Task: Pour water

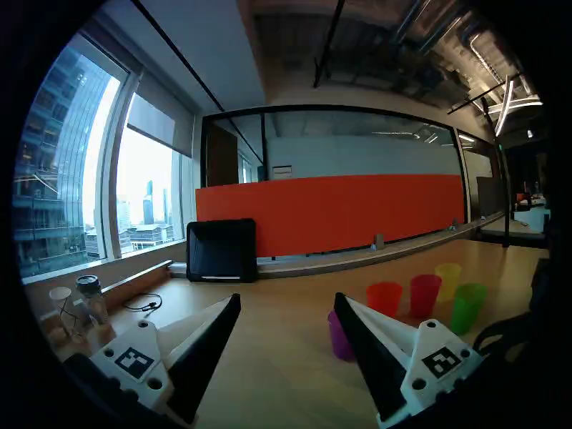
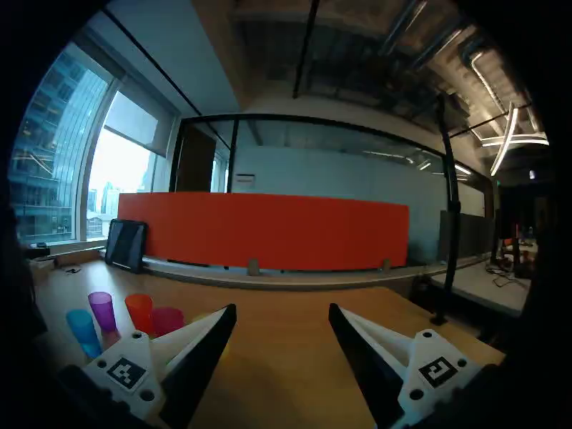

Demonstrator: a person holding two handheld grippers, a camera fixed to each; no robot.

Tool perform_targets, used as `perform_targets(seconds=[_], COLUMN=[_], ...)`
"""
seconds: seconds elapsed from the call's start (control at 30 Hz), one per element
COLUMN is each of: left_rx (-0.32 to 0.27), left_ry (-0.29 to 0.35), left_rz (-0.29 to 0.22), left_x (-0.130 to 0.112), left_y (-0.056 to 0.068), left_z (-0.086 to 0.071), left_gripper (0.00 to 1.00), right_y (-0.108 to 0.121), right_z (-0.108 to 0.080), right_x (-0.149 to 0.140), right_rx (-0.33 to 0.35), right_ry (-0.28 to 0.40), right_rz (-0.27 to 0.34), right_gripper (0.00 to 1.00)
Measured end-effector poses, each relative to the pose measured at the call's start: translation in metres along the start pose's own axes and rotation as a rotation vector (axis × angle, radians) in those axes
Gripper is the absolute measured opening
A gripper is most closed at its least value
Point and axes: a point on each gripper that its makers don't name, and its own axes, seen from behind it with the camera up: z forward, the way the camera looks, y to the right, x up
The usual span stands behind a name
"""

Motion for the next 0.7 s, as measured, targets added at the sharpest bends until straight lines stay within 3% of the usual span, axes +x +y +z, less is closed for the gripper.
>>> perform_targets(seconds=[0.7], left_rx=[0.014], left_ry=[-0.022], left_rz=[-0.061], left_x=[-0.031], left_y=[-0.012], left_z=[-0.002], left_gripper=[0.97], right_y=[-0.010], right_z=[0.006], right_x=[0.012], right_rx=[-0.003], right_ry=[0.005], right_rz=[-0.006], right_gripper=[1.00])
